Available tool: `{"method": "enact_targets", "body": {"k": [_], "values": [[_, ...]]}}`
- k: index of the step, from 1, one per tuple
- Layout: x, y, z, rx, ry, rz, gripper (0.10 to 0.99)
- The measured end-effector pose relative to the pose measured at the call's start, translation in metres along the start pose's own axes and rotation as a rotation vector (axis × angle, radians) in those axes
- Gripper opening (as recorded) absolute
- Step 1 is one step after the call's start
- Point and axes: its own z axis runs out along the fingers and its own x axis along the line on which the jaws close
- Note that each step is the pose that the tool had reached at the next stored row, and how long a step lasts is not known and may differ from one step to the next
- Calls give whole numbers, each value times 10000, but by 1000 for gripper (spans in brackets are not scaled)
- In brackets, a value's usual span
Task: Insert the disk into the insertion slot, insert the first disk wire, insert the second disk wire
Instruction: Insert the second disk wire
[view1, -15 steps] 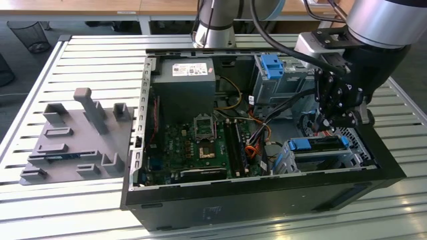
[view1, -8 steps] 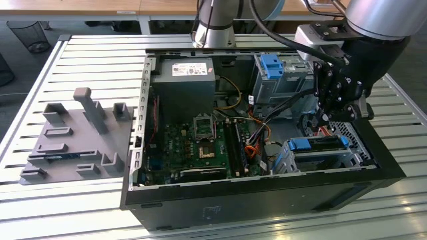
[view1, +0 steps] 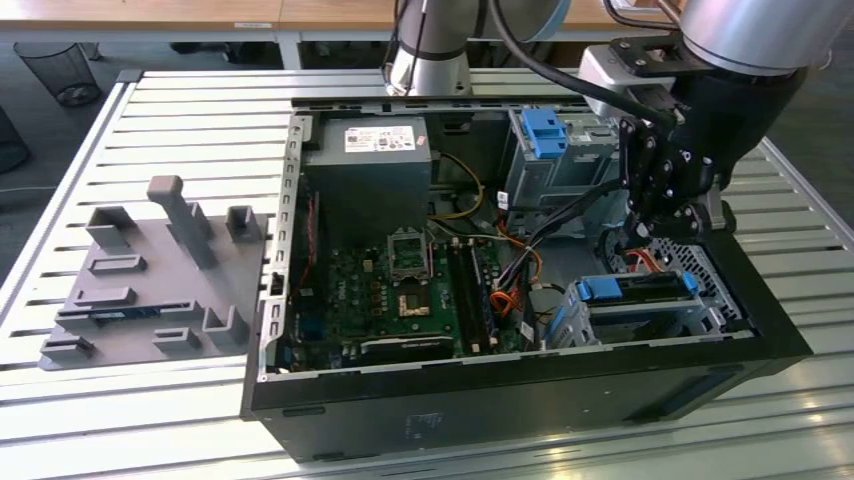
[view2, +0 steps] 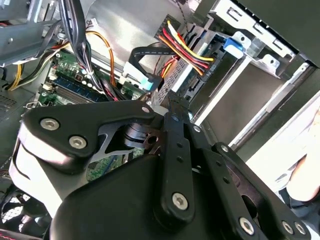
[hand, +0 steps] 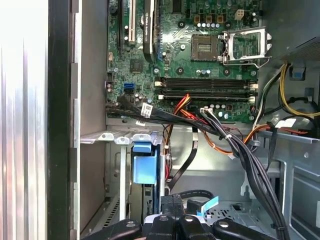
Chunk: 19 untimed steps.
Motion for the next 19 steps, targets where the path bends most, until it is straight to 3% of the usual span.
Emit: {"method": "enact_targets", "body": {"k": [2,10,17,19], "values": [[-24,0,-1,-19,-4,-1,106],[-114,0,-12,-264,-5,-6,106],[-147,-3,-25,-304,12,-8,106],[-169,-3,-26,-304,59,-10,114]]}}
